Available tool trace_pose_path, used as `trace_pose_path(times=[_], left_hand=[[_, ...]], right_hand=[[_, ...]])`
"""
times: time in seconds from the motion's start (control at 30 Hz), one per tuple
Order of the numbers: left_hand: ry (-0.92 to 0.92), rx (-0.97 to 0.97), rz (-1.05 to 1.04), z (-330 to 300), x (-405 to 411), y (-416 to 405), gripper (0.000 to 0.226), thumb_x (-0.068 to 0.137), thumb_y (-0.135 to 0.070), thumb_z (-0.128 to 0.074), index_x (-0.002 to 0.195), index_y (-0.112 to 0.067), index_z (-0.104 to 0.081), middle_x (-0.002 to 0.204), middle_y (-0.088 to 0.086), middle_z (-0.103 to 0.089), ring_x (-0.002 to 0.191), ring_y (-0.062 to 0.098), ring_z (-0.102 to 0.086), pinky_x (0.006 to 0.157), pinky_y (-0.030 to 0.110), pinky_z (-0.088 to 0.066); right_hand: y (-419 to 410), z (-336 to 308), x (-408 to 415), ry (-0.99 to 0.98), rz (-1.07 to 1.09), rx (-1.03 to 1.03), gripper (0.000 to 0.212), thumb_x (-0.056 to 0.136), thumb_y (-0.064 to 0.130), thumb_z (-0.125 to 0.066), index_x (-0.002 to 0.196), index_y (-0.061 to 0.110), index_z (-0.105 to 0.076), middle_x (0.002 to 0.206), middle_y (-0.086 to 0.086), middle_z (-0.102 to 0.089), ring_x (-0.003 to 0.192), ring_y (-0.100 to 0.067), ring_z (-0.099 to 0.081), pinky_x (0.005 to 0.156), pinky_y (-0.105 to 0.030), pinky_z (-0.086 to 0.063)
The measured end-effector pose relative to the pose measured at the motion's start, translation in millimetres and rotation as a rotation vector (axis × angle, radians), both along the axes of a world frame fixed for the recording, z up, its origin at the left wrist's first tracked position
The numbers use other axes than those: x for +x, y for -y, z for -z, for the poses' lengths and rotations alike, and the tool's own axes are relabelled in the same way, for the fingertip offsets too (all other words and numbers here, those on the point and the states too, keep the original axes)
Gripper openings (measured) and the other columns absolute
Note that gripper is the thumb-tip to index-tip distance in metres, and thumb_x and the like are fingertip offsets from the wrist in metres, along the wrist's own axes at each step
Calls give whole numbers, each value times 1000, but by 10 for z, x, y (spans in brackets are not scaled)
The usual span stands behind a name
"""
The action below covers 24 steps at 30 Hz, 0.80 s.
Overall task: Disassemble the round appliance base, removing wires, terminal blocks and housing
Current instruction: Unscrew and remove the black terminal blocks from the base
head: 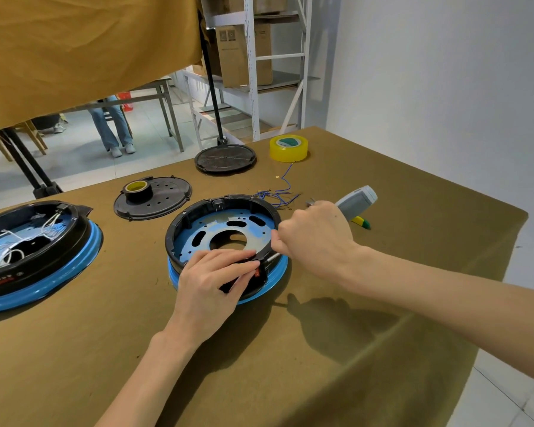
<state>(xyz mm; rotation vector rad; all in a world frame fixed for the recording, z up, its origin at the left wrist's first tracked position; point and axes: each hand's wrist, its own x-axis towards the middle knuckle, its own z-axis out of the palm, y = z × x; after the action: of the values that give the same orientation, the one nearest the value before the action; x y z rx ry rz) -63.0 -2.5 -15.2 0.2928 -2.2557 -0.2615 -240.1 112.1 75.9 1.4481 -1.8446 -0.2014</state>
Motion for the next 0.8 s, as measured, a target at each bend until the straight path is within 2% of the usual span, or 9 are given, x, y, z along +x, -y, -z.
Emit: trace_pose_path(times=[0.13,0.23,0.37,0.47,0.53,0.6,0.67,0.8], left_hand=[[-10,14,7,9,-3,8,20,92,-29,-70,108,-22,-80,118,-10,-74,112,2,-65,99,24,-45],[-12,31,25,-1,1,8,22,94,-33,-65,109,-25,-79,119,-15,-70,112,-2,-63,100,17,-41],[-10,46,12,7,-2,10,19,95,-34,-68,109,-26,-79,117,-15,-72,111,0,-67,97,23,-47],[-7,53,-4,6,-9,11,21,90,-32,-71,108,-26,-79,116,-15,-73,110,0,-68,98,25,-48],[-3,64,-9,0,-15,14,21,89,-33,-72,108,-26,-79,115,-15,-74,109,-1,-68,98,25,-48],[-1,77,-6,0,-16,23,19,93,-35,-72,108,-27,-79,115,-15,-74,109,-2,-68,99,24,-48],[9,94,1,-6,-15,28,23,93,-39,-68,110,-27,-78,115,-15,-74,110,-2,-68,99,24,-48],[7,97,10,-23,0,25,26,92,-38,-67,111,-25,-78,115,-14,-74,110,-3,-67,101,18,-45]], right_hand=[[-24,100,-55,118,-14,-59,71,91,46,-65,47,17,-18,40,5,-22,35,-19,-30,45,-22,-21],[-8,209,-80,207,-48,-26,68,99,49,-53,48,17,-21,40,5,-21,38,-18,-40,45,-23,-28],[-3,297,-73,173,-103,-111,81,84,39,-77,54,15,-6,39,3,-23,31,-19,-36,44,-23,-37],[15,376,-69,171,-88,-176,80,83,39,-77,51,15,-7,38,3,-22,33,-20,-31,45,-23,-33],[45,403,-109,199,-96,-179,71,89,42,-69,46,17,-18,38,3,-25,34,-19,-32,45,-22,-30],[93,423,-207,242,-195,-86,61,100,44,-53,48,17,-38,41,4,-37,38,-19,-42,47,-25,-39],[155,424,-325,306,-279,8,61,105,46,-38,54,16,-52,47,3,-47,45,-20,-48,55,-31,-48],[261,397,-439,312,-434,-70,61,103,38,-50,48,13,-55,44,0,-48,42,-21,-44,53,-33,-44]])
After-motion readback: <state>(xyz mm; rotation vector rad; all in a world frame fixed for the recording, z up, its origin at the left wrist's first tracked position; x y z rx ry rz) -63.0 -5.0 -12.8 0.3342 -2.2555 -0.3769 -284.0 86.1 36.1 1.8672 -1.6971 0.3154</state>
